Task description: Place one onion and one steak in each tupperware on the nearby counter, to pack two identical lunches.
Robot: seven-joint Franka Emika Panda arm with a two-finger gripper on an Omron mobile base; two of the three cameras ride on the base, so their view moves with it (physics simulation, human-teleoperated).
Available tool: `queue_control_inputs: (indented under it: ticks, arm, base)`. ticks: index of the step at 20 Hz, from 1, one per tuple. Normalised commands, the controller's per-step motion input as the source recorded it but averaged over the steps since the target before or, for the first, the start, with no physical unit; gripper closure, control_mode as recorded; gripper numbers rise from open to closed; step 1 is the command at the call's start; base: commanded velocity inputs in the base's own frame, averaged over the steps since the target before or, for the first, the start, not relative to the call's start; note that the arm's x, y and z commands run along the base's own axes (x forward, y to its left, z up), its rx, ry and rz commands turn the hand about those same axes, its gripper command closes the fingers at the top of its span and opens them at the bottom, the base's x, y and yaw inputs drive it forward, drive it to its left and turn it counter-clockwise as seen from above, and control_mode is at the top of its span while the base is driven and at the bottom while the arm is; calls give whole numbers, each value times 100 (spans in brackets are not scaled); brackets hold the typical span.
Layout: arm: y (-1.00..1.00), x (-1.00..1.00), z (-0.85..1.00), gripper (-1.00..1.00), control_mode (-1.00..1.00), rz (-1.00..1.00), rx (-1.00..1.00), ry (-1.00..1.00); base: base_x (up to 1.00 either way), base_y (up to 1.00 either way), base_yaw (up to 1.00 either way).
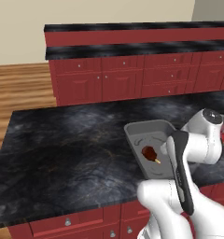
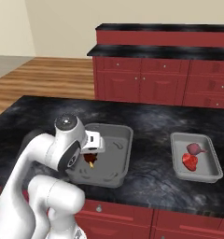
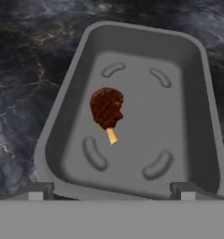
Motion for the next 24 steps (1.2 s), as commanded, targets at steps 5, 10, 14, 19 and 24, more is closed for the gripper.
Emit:
queue_control_inputs:
  ticks: [5, 10, 14, 19, 24]
  arm:
    - [8, -58, 0, -100, 100, -7, -13, -20]
    - [0, 0, 0, -100, 100, 0, 0, 0]
    - [0, 0, 0, -100, 100, 0, 0, 0]
    - [0, 0, 0, -100, 100, 0, 0, 0]
    - [0, 0, 0, -100, 100, 0, 0, 0]
  base:
    - [-40, 0, -3]
    - [-100, 0, -4]
    - [-100, -43, -20]
    - [-43, -69, -47]
    - [-4, -56, -57]
